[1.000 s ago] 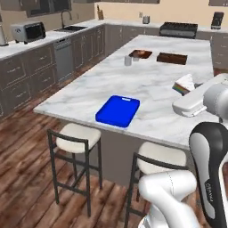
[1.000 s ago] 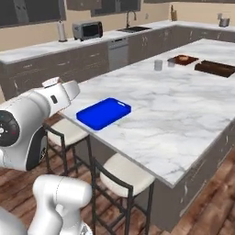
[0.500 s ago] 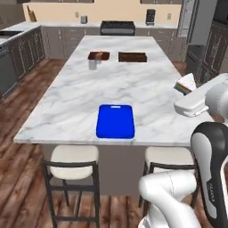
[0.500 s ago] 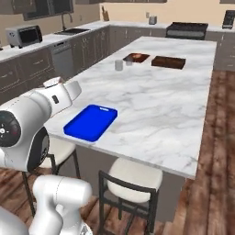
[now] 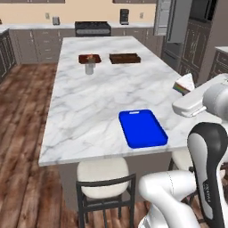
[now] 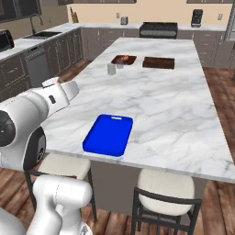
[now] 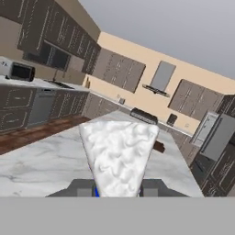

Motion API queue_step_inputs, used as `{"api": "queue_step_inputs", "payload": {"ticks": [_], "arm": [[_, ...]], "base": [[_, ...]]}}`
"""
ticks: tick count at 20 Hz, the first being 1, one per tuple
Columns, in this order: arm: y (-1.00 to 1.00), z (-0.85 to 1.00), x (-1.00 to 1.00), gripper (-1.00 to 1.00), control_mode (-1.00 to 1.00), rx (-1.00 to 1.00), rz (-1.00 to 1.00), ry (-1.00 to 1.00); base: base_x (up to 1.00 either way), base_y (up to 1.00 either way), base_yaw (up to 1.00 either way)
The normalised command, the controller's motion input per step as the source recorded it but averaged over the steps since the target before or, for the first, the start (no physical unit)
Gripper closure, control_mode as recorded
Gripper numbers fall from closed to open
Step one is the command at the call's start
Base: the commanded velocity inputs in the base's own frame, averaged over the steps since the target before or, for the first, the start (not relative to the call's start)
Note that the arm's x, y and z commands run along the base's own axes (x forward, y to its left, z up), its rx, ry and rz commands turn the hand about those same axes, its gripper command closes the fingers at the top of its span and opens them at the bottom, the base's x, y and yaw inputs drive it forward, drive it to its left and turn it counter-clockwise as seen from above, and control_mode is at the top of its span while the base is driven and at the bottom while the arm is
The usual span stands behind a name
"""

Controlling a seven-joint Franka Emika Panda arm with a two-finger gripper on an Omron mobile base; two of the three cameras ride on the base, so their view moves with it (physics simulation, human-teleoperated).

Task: Take the cake and donut from the fridge and place them on the empty tray on the dining counter.

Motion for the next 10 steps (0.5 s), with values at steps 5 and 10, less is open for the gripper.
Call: {"api": "queue_step_inputs", "payload": {"ticks": [5, 10], "arm": [[0.00, 0.00, 0.00, 1.00, 1.00, 0.00, 0.00, 0.00], [0.00, 0.00, 0.00, 1.00, 1.00, 0.00, 0.00, 0.00]], "base": [[1.00, -0.08, -0.09], [1.00, -0.33, 0.05]]}}
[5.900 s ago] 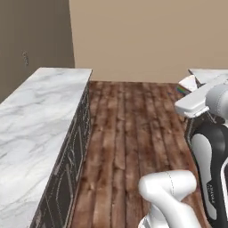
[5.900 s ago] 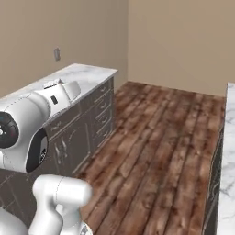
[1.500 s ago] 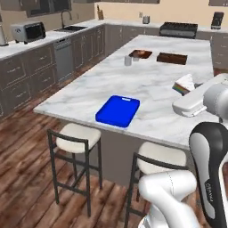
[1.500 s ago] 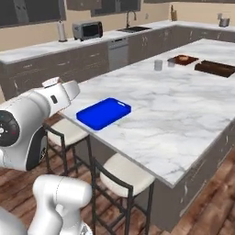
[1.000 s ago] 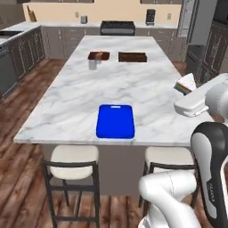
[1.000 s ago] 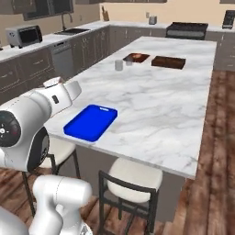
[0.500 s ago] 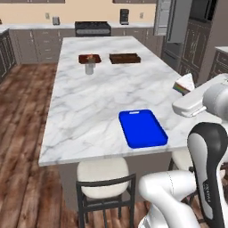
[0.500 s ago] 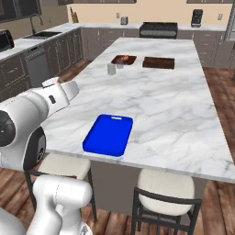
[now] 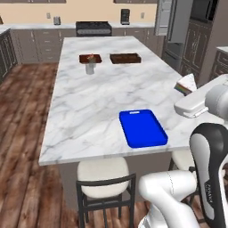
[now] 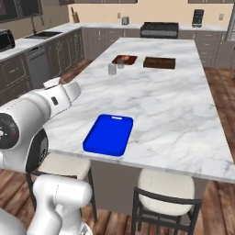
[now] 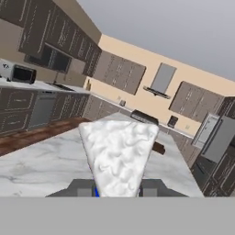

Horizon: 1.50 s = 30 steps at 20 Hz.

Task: Take the cake and donut from the fridge and place them on the empty tray on the dining counter.

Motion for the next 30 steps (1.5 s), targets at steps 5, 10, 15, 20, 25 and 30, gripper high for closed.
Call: {"api": "queue_step_inputs", "payload": {"ticks": [5, 10, 15, 20, 25, 30], "arm": [[-0.01, -0.01, 0.16, 1.00, -1.00, 0.00, 0.00, 0.05], [-0.24, -0.21, 1.00, 1.00, -1.00, 0.00, 0.00, 0.44], [-0.36, -0.53, 0.92, 1.00, -1.00, 0.03, 0.21, 0.29], [-0.23, -0.84, 0.40, 1.00, -1.00, 0.15, 0.53, -0.04], [0.05, -0.66, 0.43, 1.00, -1.00, 0.11, 0.59, 0.02], [0.11, -0.34, 0.94, 1.00, -1.00, 0.00, 0.11, 0.10]], "base": [[0.59, 0.00, 0.03], [0.00, 0.00, 0.00], [0.00, 0.00, 0.00], [0.00, 0.00, 0.00], [0.00, 0.00, 0.00], [0.00, 0.00, 0.00]]}}
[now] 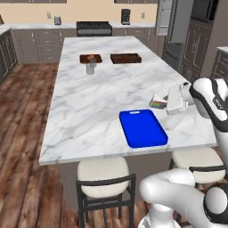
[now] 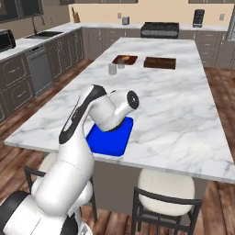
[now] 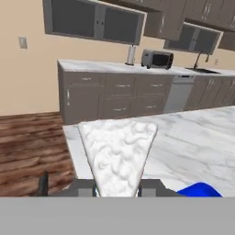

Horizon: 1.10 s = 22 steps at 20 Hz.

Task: Take the cake and donut from the fridge and place them on the empty tray on the dining counter.

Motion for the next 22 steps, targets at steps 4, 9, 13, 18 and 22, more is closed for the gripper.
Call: {"api": "queue_step_inputs", "payload": {"ticks": [4, 9, 13, 18, 22], "arm": [[0.00, -0.33, 0.86, 1.00, -1.00, -0.03, 0.00, 0.13], [-0.21, -0.58, 0.58, 1.00, -1.00, -0.17, 0.00, 0.12], [-0.20, -0.44, 0.53, 1.00, -1.00, -0.06, 0.01, 0.04], [-0.03, -0.49, 0.43, 1.00, -1.00, 0.00, 0.03, 0.00], [0.00, -0.64, 0.26, 1.00, -1.00, 0.00, 0.04, 0.00]], "base": [[0.00, 0.00, 0.00], [0.00, 0.00, 0.00], [0.00, 0.00, 0.00], [0.00, 0.00, 0.00], [0.00, 0.00, 0.00]]}}
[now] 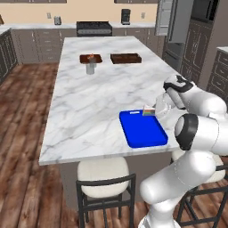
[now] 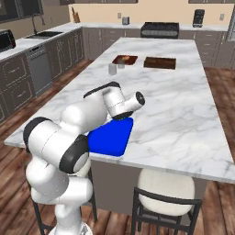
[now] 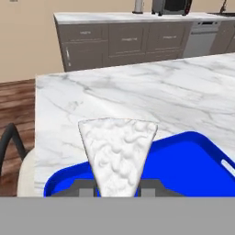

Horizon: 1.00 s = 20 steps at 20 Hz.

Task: Take the cake and donut from the fridge and place them on the empty tray on the dining counter.

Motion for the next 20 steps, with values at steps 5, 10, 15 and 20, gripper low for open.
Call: {"api": "queue_step_inputs", "payload": {"ticks": [5, 10, 15, 20], "arm": [[0.00, -0.57, 0.26, 1.00, -1.00, 0.00, 0.03, 0.00], [0.00, -0.44, 0.58, 1.00, -1.00, 0.00, 0.05, 0.01], [-0.03, -0.36, 0.82, 1.00, -1.00, 0.00, 0.06, 0.00], [-0.18, -0.52, 0.79, 1.00, -1.00, 0.00, 0.10, 0.00]], "base": [[0.00, 0.00, 0.00], [0.00, 0.00, 0.00], [0.00, 0.00, 0.00], [0.00, 0.00, 0.00]]}}
